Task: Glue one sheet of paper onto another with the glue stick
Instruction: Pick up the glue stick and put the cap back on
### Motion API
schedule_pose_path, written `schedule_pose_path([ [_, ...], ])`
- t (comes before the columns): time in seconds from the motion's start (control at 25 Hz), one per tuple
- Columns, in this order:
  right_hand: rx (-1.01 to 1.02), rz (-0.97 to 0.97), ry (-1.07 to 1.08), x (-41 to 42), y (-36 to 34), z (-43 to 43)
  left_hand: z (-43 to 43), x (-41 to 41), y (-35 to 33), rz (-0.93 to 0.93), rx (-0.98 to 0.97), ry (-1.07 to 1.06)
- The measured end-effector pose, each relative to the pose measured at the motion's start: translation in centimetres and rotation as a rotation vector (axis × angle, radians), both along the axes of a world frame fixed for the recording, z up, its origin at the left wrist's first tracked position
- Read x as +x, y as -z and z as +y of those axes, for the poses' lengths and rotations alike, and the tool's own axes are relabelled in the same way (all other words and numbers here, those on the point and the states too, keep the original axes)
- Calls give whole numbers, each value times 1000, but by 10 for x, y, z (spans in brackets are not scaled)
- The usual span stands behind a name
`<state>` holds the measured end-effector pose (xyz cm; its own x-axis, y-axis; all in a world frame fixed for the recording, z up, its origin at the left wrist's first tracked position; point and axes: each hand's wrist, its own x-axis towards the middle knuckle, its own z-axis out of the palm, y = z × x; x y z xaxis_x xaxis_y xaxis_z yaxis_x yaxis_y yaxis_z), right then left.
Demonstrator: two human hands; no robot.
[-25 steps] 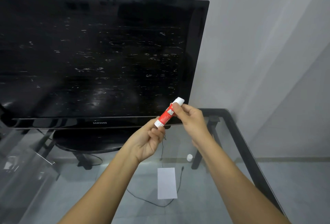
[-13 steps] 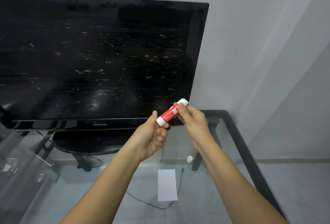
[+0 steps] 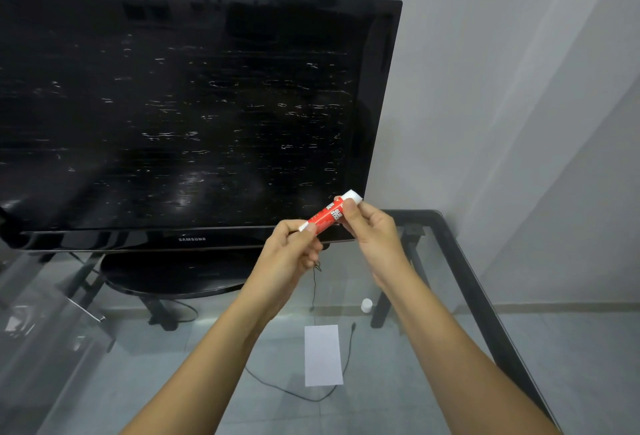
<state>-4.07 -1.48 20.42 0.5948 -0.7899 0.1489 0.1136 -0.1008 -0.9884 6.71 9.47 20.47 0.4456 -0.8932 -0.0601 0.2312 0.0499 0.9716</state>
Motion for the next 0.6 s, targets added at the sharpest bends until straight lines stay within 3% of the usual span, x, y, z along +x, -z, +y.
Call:
schedule_pose_path([
  [0.08, -5, 5, -8, 0, 0, -1, 0, -2, 4, -155, 36, -61],
  [0.12, -8, 10, -17, 0, 0, -1, -1, 4, 3, -109, 106, -18],
  [0.16, -12, 17, -25, 0, 0, -1, -1, 9, -1, 114, 194, 93],
  [0.24, -28, 34, -42, 0, -1, 1, 3, 16, -15, 736, 323, 419],
  [0.28, -36, 39, -50, 0, -2, 1, 4, 19, -18, 855, 341, 487],
  [0.36, -35, 24, -51, 0, -4, 1, 3, 18, -18, 693, 329, 458],
  [0.52, -9, 10, -9, -1, -2, -3, -2, 0, -6, -14, 86, 71],
  [0.6, 13, 13, -23, -1, -1, -4, -1, -2, -3, -184, 99, 8],
])
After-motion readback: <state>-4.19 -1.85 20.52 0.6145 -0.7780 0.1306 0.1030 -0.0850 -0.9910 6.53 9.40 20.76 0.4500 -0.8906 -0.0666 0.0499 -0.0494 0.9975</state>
